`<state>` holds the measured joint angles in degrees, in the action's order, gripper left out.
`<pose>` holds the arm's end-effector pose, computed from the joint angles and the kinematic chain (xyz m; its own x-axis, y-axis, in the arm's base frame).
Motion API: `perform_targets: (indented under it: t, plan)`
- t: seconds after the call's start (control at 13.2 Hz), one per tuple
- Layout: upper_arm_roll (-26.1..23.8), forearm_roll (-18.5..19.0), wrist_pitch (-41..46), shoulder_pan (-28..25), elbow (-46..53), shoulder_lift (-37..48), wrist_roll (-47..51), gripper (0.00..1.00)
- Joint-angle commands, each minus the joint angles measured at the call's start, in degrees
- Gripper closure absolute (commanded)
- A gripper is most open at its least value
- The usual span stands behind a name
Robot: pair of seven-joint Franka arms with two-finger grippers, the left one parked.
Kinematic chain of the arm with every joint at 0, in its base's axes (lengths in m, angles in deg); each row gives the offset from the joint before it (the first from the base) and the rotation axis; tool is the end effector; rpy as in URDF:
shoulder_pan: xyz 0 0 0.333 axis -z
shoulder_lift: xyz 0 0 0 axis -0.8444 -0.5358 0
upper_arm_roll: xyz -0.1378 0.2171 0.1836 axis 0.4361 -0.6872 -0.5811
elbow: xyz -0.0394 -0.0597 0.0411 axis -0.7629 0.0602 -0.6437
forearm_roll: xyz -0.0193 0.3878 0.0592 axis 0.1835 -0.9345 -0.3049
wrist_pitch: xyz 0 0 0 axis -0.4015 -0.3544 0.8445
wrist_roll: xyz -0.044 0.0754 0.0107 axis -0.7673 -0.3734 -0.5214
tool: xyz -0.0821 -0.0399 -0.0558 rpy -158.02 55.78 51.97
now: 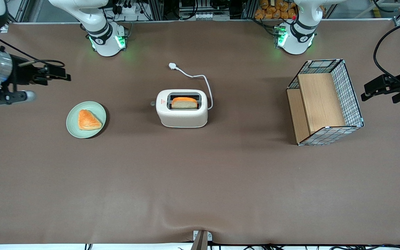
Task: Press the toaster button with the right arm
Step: 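Swing the right gripper out over the green plate toward the toaster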
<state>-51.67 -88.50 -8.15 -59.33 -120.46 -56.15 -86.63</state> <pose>0.5291 0.0395 0.5600 0.9408 0.1180 -0.3178 0.0381 -0.9683 -0.2468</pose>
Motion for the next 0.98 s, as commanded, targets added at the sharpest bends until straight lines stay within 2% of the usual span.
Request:
perform_targets:
  t: [0.0, 0.45, 0.91]
  plan:
    - [0.01, -3.28, -0.65, -0.81, -0.30, -2.18, 0.40, 0.00]
    - [0.10, -14.97, -0.64, -0.73, -2.66, -8.60, 0.40, 0.00]
    - [-0.08, -16.47, 0.59, -6.25, -2.76, -15.63, 0.40, 0.00]
